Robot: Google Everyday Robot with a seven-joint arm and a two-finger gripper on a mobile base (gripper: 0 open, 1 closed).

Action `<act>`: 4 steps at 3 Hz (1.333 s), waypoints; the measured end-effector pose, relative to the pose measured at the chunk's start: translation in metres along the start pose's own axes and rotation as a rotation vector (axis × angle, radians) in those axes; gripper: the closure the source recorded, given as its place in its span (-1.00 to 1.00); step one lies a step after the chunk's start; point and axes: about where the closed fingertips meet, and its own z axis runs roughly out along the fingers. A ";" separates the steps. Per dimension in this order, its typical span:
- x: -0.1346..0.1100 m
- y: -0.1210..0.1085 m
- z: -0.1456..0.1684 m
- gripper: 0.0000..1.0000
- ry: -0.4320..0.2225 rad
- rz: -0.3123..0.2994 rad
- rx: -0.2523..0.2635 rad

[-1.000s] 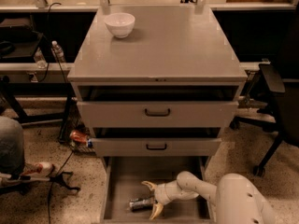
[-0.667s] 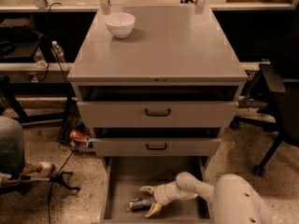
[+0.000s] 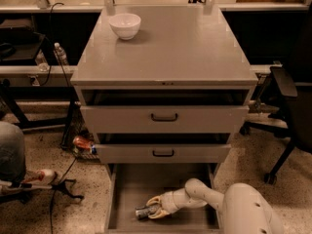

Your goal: Pick redbull can from bottom drawer and place on counter

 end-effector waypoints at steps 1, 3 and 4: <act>-0.003 -0.002 -0.004 0.99 -0.030 0.001 0.018; -0.026 -0.021 -0.126 1.00 -0.175 -0.083 0.152; -0.039 -0.024 -0.176 1.00 -0.206 -0.130 0.178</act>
Offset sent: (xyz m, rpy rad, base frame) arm 0.0279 -0.0856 0.0787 0.2354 -0.0776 -0.0752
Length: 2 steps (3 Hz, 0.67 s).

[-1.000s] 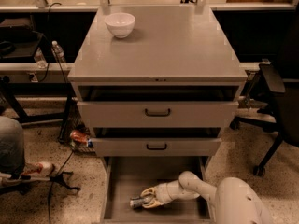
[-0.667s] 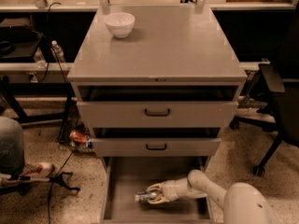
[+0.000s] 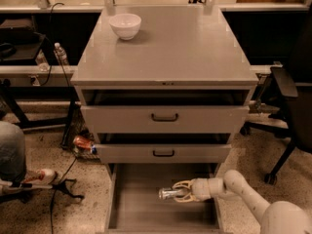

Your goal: Pick redbull can from bottom drawer and place on counter

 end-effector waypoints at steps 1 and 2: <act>-0.003 0.002 -0.002 1.00 -0.011 -0.002 -0.006; -0.020 -0.007 -0.033 1.00 0.017 -0.051 0.057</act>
Offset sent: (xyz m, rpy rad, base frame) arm -0.0024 -0.0606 0.0629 0.0007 -0.1337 -0.1123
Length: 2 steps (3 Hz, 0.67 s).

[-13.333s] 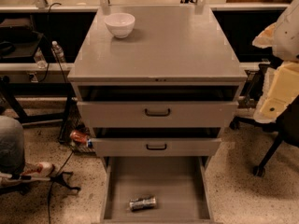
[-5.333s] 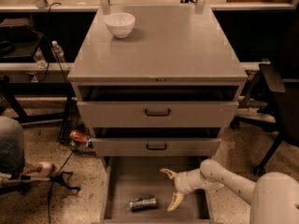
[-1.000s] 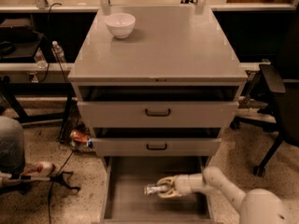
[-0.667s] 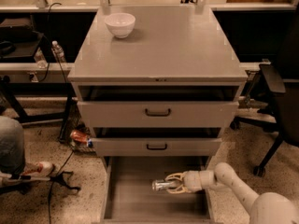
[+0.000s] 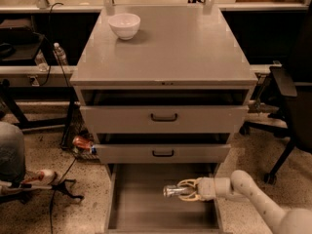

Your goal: Pick redbull can from bottom drawer and place on counter

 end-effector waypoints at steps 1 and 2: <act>-0.029 -0.010 -0.048 1.00 0.087 -0.071 0.101; -0.066 -0.011 -0.091 1.00 0.162 -0.129 0.188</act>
Offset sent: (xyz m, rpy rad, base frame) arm -0.0566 -0.1130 0.1541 -0.1362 -0.2977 -0.3161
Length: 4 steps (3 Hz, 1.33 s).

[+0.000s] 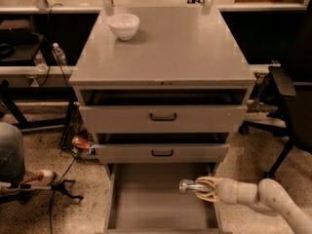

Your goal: Pick redbull can from bottom drawer and place on counter

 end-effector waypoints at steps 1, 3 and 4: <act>-0.034 -0.014 -0.043 1.00 0.049 -0.063 0.042; -0.037 -0.019 -0.050 1.00 0.056 -0.073 0.048; -0.040 -0.053 -0.086 1.00 0.090 -0.119 0.116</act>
Offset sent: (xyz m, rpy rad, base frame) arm -0.0162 -0.0199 0.0406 -0.0334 -0.0615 -0.0332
